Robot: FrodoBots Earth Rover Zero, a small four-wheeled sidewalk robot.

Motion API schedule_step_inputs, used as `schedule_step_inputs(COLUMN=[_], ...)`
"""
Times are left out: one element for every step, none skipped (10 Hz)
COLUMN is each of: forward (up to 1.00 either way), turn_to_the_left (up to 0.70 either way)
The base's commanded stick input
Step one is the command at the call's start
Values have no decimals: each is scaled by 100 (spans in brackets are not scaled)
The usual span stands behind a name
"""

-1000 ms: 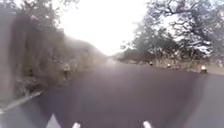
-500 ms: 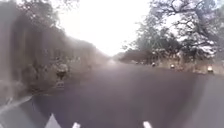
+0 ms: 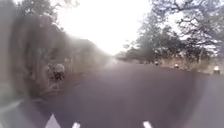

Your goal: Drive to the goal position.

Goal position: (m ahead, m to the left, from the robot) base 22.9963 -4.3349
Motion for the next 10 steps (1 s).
schedule_step_inputs(forward=[70, 70, 70, 70, 70, 70, 70, 70, 70, 70], turn_to_the_left=[0, 0, 0, 0, 0, 0, 0, 0, 0, 0])
